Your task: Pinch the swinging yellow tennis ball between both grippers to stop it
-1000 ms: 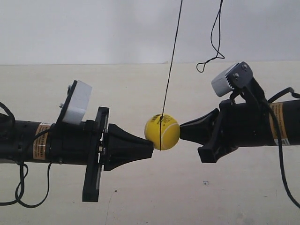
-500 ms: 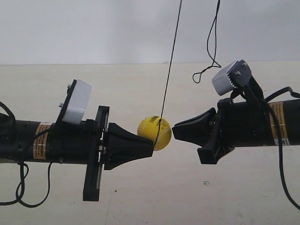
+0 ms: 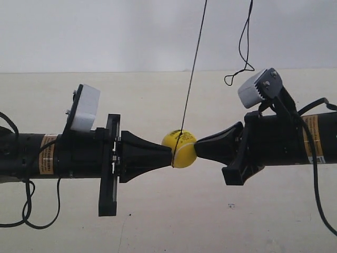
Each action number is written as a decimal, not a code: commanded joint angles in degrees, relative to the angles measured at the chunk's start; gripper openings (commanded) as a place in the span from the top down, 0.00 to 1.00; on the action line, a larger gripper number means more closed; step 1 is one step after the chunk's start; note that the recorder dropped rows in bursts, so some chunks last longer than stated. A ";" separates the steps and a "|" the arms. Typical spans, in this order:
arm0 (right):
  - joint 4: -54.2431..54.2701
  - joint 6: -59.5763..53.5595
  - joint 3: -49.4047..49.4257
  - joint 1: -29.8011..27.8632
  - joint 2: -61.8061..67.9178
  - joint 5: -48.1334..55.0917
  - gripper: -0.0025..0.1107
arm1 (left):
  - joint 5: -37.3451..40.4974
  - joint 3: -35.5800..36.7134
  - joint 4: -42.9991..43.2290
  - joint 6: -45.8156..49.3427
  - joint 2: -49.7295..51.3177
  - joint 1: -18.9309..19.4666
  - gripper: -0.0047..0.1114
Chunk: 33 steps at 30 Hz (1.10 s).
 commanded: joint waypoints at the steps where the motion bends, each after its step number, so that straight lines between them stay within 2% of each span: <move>1: -0.22 -0.36 0.19 0.02 -0.05 0.43 0.98 | -0.09 0.02 -0.86 0.54 -0.65 -0.13 0.92; 5: -0.22 -0.36 0.19 0.02 -0.05 0.43 0.98 | -0.09 0.13 -1.70 0.54 -2.26 -0.13 0.92; 11: -0.22 -0.36 0.19 0.02 -0.05 0.69 0.98 | 6.59 0.47 -4.57 1.18 -2.76 -0.13 0.92; 33: -0.22 -0.36 0.19 0.02 -0.05 0.80 0.98 | 6.57 0.47 -4.55 1.07 -2.76 -0.13 0.92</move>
